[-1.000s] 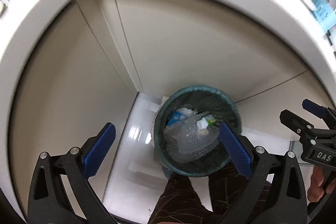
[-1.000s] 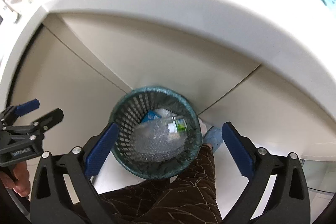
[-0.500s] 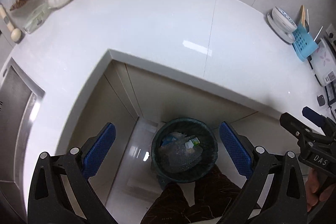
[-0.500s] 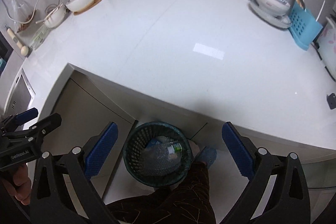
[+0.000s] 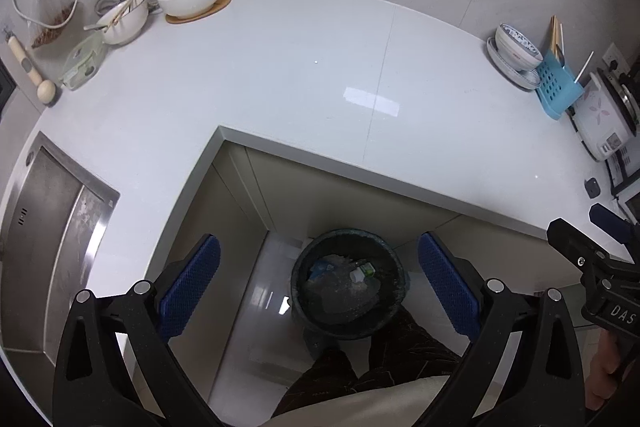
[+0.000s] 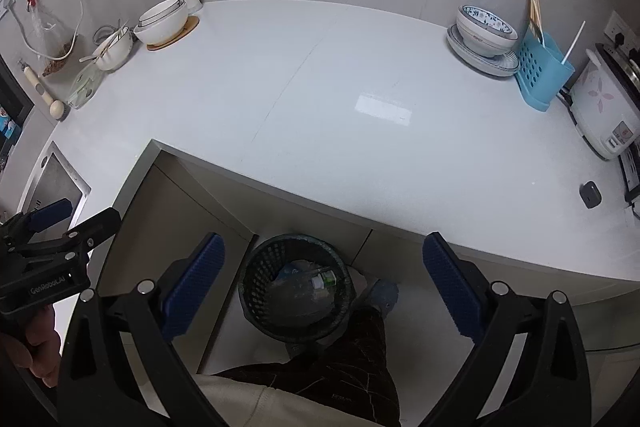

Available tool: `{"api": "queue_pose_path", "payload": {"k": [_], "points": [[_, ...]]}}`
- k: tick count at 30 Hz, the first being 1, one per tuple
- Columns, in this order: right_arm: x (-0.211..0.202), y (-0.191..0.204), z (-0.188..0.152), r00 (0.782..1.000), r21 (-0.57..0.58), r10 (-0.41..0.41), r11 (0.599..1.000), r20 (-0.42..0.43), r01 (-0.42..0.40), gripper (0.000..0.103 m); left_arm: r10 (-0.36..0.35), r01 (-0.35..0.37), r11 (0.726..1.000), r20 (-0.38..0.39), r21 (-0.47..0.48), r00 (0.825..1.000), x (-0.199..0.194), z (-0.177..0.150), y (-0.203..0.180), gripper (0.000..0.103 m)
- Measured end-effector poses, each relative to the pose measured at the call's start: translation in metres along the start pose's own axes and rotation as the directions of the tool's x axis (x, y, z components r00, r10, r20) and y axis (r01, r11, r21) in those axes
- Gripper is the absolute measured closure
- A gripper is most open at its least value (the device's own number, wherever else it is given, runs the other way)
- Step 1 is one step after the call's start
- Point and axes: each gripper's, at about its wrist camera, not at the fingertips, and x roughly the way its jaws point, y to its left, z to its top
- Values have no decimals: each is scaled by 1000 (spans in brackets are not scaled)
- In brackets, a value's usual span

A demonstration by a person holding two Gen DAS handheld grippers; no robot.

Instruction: Collect trash

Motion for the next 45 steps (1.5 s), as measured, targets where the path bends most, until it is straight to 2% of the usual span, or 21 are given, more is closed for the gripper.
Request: {"api": "queue_pose_path", "payload": {"k": [45], "points": [[5, -5, -2, 1000, 33, 12, 999, -17, -12, 8, -30, 30, 998, -10, 56, 1000, -1, -10, -15, 6]]}}
